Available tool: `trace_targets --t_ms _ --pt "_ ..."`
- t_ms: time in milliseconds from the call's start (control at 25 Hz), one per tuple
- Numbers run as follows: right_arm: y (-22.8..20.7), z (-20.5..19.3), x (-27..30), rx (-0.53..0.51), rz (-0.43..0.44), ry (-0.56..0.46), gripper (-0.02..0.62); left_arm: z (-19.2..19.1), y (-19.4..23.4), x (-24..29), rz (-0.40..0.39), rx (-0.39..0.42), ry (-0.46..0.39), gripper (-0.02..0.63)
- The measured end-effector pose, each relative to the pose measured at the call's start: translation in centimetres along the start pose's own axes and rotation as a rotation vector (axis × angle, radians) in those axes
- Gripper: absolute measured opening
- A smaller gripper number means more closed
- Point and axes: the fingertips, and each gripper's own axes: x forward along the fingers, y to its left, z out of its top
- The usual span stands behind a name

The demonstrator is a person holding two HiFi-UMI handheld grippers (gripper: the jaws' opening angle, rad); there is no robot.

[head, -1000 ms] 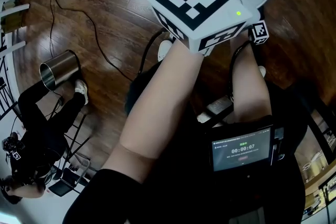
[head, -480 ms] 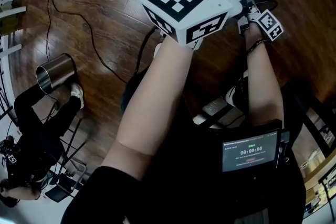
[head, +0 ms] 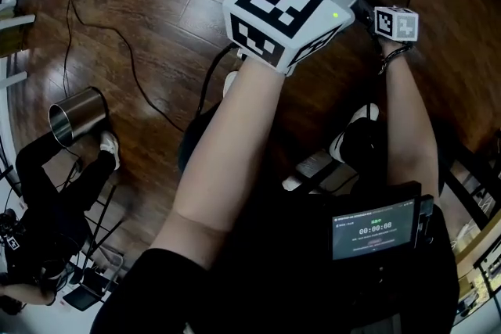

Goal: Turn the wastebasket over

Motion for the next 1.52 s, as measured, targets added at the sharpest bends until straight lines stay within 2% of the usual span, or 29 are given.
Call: trace_targets --t_ms 120,200,400,640,880,1160,1240,1320,1520 --pt "1.2 -1.1 1.3 -0.183 -0.019 0.123 0.011 -1.5 1.1 0.3 0.067 0.074 0.075 0.002" --pt "1.9 -1.9 2.0 -0.283 -0.033 0.183 0.011 -1.4 1.2 0.4 0.074 0.087 0.080 0.002" --pt "5.1 -3.5 3.0 -0.514 -0.056 0.319 0.012 -1.2 1.0 0.3 0.067 0.062 0.072 0.002" --pt "9.2 -6.1 4.3 -0.826 -0.019 0.455 0.014 -1.1 0.8 0.1 0.069 0.054 0.068 0.002" --pt "11.2 -9.8 5.0 -1.032 0.016 0.560 0.014 -1.2 0.6 0.2 0.071 0.048 0.059 0.002" --pt "11.5 -10.5 5.5 -1.084 0.016 0.587 0.020 -1.8 0.8 0.2 0.066 0.052 0.070 0.002" --pt "11.4 -10.3 5.1 -1.107 0.011 0.588 0.052 -1.9 0.9 0.2 0.066 0.053 0.070 0.002" --pt "11.4 -9.9 4.2 -1.119 0.010 0.583 0.092 -2.0 0.8 0.4 0.066 0.054 0.072 0.002" --pt "11.3 -7.9 -0.3 -1.107 0.009 0.554 0.102 -1.9 0.5 0.6 0.055 0.056 0.082 0.002"
